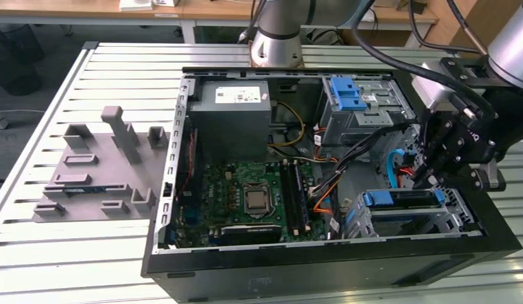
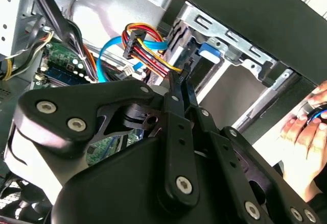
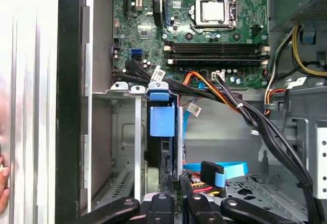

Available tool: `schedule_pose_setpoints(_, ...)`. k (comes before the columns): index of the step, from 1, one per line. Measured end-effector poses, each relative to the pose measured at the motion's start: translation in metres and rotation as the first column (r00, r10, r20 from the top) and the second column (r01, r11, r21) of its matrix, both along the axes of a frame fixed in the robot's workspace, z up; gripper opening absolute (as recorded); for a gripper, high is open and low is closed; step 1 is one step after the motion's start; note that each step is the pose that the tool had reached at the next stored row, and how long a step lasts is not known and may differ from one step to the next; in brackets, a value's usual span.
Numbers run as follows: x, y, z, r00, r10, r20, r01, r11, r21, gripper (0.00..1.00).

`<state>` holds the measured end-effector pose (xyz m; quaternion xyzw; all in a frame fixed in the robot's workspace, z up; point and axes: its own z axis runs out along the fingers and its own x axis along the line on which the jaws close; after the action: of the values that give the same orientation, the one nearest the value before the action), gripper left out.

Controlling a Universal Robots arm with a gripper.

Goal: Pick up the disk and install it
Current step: 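Insert the first disk wire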

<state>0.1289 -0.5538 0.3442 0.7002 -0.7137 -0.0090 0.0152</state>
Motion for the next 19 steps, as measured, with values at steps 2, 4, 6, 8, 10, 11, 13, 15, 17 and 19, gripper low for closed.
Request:
schedule_pose_setpoints(2,0.0,-0.0008,-0.0008,1.0,-0.003,-0.001,0.003,1.0,0.0002,0.16)
schedule_pose_setpoints(4,0.0,-0.0008,-0.0013,1.0,-0.004,-0.0032,0.004,1.0,0.0,0.16)
schedule_pose_setpoints(6,0.0,-0.0009,-0.0024,1.0,-0.004,-0.0055,0.004,1.0,0.0001,0.16)
schedule_pose_setpoints(8,0.0001,-0.0009,-0.0033,1.0,-0.005,-0.0069,0.005,1.0,-0.0001,0.16)
schedule_pose_setpoints(10,0.0001,-0.0009,-0.0035,0.9999,-0.006,-0.0077,0.006,1.0,-0.0003,0.16)
schedule_pose_setpoints(11,0.0001,-0.0009,-0.0035,0.9999,-0.007,-0.0078,0.007,1.0,-0.0003,0.16)
schedule_pose_setpoints(13,0.0001,-0.0009,-0.0037,0.9999,-0.007,-0.0078,0.007,1.0,0.0,0.16)
schedule_pose_setpoints(15,0.0001,-0.0009,-0.0037,0.9999,-0.007,-0.0078,0.007,1.0,0.0,0.16)
schedule_pose_setpoints(17,0.0002,-0.0009,-0.0038,0.9999,-0.007,-0.008,0.007,1.0,0.0,0.16)
schedule_pose_setpoints(19,0.0006,-0.0009,-0.0042,0.9999,-0.008,-0.0091,0.008,1.0,0.0001,0.16)
